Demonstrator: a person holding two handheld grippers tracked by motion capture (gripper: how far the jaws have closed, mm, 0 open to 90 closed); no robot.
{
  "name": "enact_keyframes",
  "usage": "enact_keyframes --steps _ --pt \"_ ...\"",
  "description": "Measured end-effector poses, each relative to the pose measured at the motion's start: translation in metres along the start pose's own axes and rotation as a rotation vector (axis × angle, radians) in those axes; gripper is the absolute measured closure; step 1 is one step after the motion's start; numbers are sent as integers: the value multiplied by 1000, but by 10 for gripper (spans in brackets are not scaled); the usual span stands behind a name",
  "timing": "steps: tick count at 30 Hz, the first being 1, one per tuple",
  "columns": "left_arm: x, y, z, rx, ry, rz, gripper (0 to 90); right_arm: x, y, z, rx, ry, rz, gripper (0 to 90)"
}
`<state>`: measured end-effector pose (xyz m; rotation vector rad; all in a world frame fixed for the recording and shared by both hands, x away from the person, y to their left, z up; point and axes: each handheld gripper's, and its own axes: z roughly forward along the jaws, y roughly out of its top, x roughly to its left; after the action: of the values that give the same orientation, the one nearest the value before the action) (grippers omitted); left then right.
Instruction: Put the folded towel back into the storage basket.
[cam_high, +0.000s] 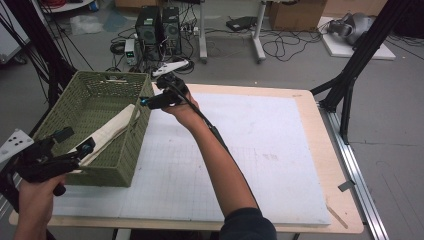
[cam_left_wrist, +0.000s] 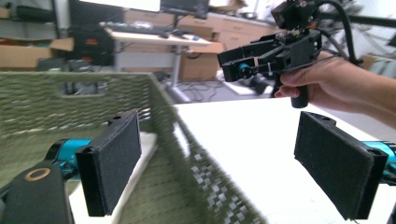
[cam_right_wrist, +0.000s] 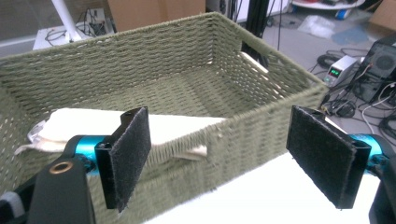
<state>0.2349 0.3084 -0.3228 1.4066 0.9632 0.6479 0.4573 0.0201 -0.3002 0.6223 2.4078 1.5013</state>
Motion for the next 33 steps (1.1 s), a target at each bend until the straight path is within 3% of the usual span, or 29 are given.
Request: enact_keyframes --steps 6,15,24,27,33 --pt "-11 -4 16 11 -20 29 149 -6 -13 -31 -24 -20 4 187" --pt "-29 -10 36 49 -86 33 149 -13 -38 -71 -35 -48 4 183" --pt "-53 -19 56 60 -173 14 149 -18 -83 -133 -41 -111 2 182" --pt "-64 -25 66 91 -202 39 150 -19 -100 -155 -54 -131 16 181" --pt "-84 -36 83 129 -262 84 151 -15 -138 -197 -30 -195 27 164"
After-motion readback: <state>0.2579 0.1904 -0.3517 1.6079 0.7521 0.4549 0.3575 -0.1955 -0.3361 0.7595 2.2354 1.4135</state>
